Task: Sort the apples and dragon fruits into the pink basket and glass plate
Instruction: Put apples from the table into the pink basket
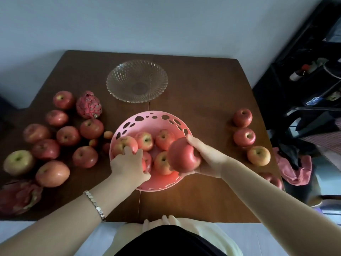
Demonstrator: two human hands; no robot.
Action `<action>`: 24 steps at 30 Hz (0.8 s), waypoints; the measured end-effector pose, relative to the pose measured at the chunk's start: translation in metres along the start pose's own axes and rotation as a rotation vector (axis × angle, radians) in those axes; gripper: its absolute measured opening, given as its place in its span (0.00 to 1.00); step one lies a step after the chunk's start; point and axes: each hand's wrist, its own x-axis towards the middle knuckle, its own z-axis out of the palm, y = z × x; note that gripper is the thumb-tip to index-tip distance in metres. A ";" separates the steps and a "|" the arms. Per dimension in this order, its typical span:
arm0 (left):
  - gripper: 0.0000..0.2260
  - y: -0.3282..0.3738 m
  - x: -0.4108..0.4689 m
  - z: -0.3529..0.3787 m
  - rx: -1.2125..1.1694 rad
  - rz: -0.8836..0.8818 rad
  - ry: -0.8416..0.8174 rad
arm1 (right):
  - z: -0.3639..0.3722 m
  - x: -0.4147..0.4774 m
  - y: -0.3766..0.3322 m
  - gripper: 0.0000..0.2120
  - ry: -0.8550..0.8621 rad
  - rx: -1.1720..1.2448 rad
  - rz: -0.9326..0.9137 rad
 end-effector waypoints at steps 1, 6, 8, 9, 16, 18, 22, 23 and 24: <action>0.30 -0.001 -0.001 0.000 -0.019 0.002 0.007 | 0.002 0.006 0.002 0.47 0.004 0.048 0.026; 0.28 -0.009 -0.003 0.002 -0.111 0.032 0.029 | 0.010 0.025 0.001 0.35 -0.035 -0.011 0.102; 0.28 -0.013 -0.003 0.003 -0.118 0.055 0.033 | 0.015 0.033 0.000 0.27 0.007 -0.277 0.125; 0.28 -0.014 -0.003 0.003 -0.118 0.065 0.036 | 0.018 0.037 0.001 0.27 0.060 -0.464 0.122; 0.30 -0.024 0.000 0.002 -0.098 0.114 -0.015 | 0.029 0.058 0.015 0.32 0.128 -1.121 0.165; 0.34 -0.028 0.002 0.003 -0.071 0.135 -0.051 | 0.028 0.059 0.017 0.31 0.115 -1.180 0.154; 0.35 -0.030 0.000 0.006 -0.070 0.133 -0.061 | 0.031 0.062 0.020 0.29 0.126 -1.278 0.064; 0.35 -0.030 -0.001 0.005 -0.074 0.131 -0.061 | 0.033 0.061 0.022 0.29 0.149 -1.290 0.036; 0.35 -0.029 -0.002 0.005 -0.072 0.134 -0.065 | 0.035 0.060 0.025 0.29 0.190 -1.294 0.016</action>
